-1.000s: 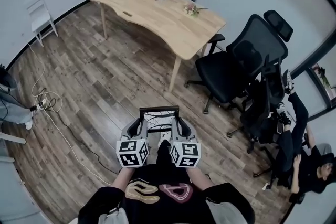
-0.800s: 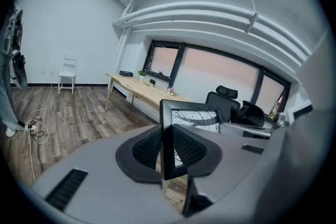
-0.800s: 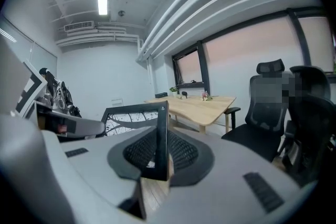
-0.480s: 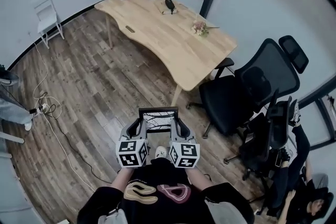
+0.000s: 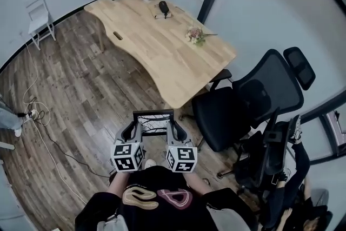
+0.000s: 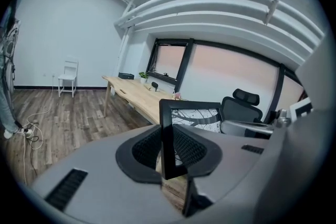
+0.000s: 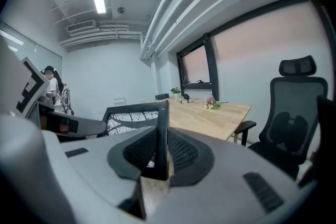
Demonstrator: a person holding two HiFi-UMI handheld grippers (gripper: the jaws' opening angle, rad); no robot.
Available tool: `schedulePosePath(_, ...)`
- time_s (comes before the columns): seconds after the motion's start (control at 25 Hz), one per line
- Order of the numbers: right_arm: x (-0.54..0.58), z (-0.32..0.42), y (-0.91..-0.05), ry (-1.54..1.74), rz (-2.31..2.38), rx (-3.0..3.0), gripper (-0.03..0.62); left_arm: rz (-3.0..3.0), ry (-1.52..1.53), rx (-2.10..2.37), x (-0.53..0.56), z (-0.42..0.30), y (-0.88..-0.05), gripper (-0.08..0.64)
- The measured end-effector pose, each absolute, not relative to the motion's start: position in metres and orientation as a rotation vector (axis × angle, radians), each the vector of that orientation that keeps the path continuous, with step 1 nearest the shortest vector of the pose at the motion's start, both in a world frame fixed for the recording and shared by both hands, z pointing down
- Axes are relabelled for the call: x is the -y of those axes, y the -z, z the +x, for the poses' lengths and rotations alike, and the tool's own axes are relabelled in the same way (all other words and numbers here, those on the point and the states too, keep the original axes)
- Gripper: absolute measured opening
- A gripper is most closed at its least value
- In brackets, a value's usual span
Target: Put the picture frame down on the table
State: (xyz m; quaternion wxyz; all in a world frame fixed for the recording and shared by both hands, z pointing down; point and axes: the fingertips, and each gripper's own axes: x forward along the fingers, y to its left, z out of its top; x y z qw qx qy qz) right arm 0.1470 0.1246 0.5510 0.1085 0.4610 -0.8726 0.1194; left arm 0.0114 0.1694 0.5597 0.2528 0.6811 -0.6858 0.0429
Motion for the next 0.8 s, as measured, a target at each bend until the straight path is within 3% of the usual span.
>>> schedulePosePath(0.8,-0.029,0.168,-0.559,-0.412,1.600,2.425,0.075,2.023,-0.206,1.632,-0.042,0.026,-0.568,0.080)
